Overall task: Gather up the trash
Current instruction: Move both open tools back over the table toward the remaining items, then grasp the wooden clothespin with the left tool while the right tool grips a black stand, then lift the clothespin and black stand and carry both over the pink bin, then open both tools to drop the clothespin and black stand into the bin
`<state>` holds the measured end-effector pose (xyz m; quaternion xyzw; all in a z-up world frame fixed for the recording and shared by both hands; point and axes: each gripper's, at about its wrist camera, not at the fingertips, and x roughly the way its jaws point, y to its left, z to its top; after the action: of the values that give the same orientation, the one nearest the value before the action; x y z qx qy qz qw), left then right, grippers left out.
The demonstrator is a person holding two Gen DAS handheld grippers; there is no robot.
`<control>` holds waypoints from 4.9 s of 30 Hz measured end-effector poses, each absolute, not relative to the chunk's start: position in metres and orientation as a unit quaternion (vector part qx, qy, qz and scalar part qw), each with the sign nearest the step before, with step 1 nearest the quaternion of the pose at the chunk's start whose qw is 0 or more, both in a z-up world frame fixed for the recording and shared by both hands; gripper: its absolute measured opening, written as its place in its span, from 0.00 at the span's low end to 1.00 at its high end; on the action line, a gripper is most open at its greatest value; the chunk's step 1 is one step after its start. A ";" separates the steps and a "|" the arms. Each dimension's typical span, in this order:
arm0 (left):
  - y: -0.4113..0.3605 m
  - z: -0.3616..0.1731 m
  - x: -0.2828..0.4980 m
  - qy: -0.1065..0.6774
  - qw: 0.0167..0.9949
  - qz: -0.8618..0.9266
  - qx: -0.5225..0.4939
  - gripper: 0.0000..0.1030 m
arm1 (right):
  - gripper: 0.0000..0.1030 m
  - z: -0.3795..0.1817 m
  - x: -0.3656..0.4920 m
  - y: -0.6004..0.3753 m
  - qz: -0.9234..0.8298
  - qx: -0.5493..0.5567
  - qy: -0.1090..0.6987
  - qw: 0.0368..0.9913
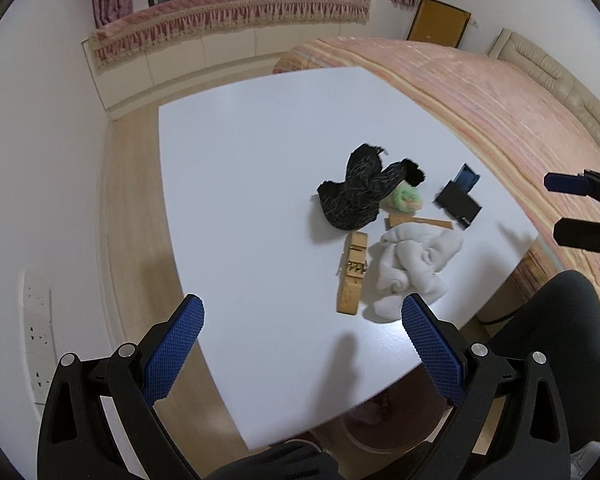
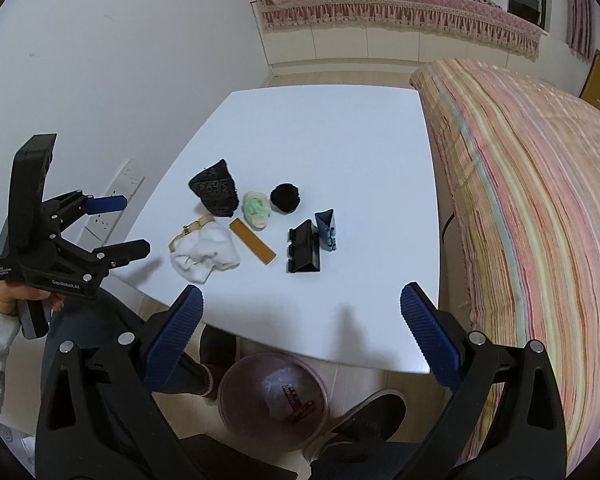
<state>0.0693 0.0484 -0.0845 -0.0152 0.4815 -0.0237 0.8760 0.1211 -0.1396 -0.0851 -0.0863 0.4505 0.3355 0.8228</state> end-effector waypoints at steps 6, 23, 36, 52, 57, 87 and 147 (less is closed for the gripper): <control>0.052 -0.095 0.079 0.490 0.871 -0.023 -0.013 0.93 | 0.94 -0.095 0.133 -0.137 0.332 -0.085 0.461 0.819; 0.044 -0.108 0.090 0.510 0.860 -0.030 0.001 0.92 | 0.94 -0.109 0.152 -0.131 0.335 -0.087 0.472 0.811; 0.039 -0.101 0.096 0.500 0.865 -0.042 0.002 0.49 | 0.71 -0.118 0.172 -0.118 0.343 -0.102 0.466 0.809; 0.040 -0.099 0.101 0.504 0.861 -0.069 -0.026 0.13 | 0.20 -0.121 0.181 -0.113 0.349 -0.112 0.460 0.809; 0.041 -0.098 0.098 0.502 0.861 -0.070 -0.031 0.13 | 0.17 -0.119 0.183 -0.111 0.349 -0.112 0.457 0.811; 0.009 -0.036 0.039 0.447 0.889 -0.089 -0.030 0.13 | 0.13 -0.058 0.100 -0.138 0.376 -0.087 0.411 0.826; -0.041 -0.060 -0.049 0.439 0.893 -0.086 -0.046 0.92 | 0.94 -0.092 -0.006 -0.170 0.379 -0.084 0.444 0.808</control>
<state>-0.0489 -0.0408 -0.0598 -0.0456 0.4389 -0.0859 0.8933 -0.0062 -0.1704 -0.0925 -0.0837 0.4440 0.3791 0.8076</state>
